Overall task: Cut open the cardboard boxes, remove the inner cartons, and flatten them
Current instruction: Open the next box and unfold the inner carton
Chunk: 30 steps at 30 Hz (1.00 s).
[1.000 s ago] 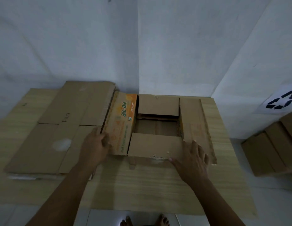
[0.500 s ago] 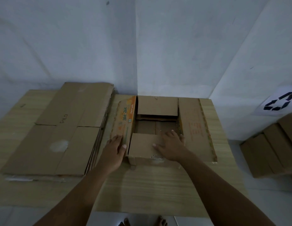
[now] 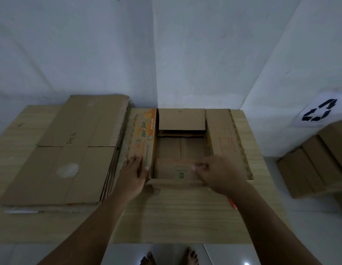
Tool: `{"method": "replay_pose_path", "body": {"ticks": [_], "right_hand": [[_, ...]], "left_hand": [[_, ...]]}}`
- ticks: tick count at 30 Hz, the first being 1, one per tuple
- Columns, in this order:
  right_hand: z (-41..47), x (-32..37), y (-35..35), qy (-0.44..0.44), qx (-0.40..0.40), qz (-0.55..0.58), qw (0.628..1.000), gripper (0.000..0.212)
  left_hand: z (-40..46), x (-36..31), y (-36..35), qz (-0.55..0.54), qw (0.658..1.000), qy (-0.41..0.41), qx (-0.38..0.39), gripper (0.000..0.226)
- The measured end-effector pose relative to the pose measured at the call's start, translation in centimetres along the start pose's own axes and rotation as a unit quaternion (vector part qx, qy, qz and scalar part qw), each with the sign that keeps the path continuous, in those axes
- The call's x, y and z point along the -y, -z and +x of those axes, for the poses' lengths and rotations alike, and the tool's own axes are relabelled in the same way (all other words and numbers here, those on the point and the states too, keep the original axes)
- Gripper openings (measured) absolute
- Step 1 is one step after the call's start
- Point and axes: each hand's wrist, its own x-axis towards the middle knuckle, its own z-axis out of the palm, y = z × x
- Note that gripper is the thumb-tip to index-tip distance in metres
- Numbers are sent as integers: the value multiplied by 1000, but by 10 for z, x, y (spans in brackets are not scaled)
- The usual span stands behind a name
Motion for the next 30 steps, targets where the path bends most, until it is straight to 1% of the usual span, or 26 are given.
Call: {"method": "replay_pose_path", "body": {"ticks": [1,3,4,5,7,10,12,15,17,18,20,21,22,23,25,26,28,30], "right_hand": [[-3,0,-7,-10,53,-20,998,39],[-2,-4,-32,0,123,-88,988,65],[0,-7,-46,17,137,-108,984,76],[1,-9,-59,33,142,-119,982,82],[4,-13,-78,43,135,-135,981,81],[4,-13,-90,43,101,-149,983,63],[-1,-9,-92,58,111,-165,978,59],[-11,-6,-99,75,153,-166,971,61],[-15,-4,-99,81,181,-169,965,67],[-15,-4,-97,78,199,-153,965,71],[-10,-1,-89,58,218,-67,972,80],[-5,0,-85,49,207,-21,977,81],[1,2,-82,41,175,4,984,79],[10,2,-80,38,123,5,992,73],[33,0,-77,36,15,-23,999,59],[46,-1,-75,32,-22,-39,998,52],[74,-5,-71,29,-82,-61,994,44],[99,-9,-69,22,-128,-86,988,42]], "left_hand": [[-1,0,0,0,1000,0,0,72],[-3,1,0,2,1000,-2,2,79],[-4,2,0,5,1000,-2,6,82],[-4,1,-1,10,1000,-2,6,84],[-6,-3,-2,21,1000,1,0,83],[-12,-6,-1,35,999,-4,-18,84],[-20,-6,3,32,998,-9,-44,86],[-36,-2,4,40,994,-28,-96,78],[-39,0,4,38,991,-28,-124,74],[-38,0,5,36,990,-26,-134,73],[-32,-1,9,33,988,-29,-147,67],[-28,-3,10,30,987,-36,-151,63],[-23,-6,12,29,987,-48,-153,59],[-18,-9,13,28,986,-60,-154,55],[-6,-18,14,18,984,-80,-155,55],[1,-23,14,13,984,-88,-152,57],[15,-32,12,15,985,-96,-141,60],[27,-39,7,34,988,-88,-123,64]]}}
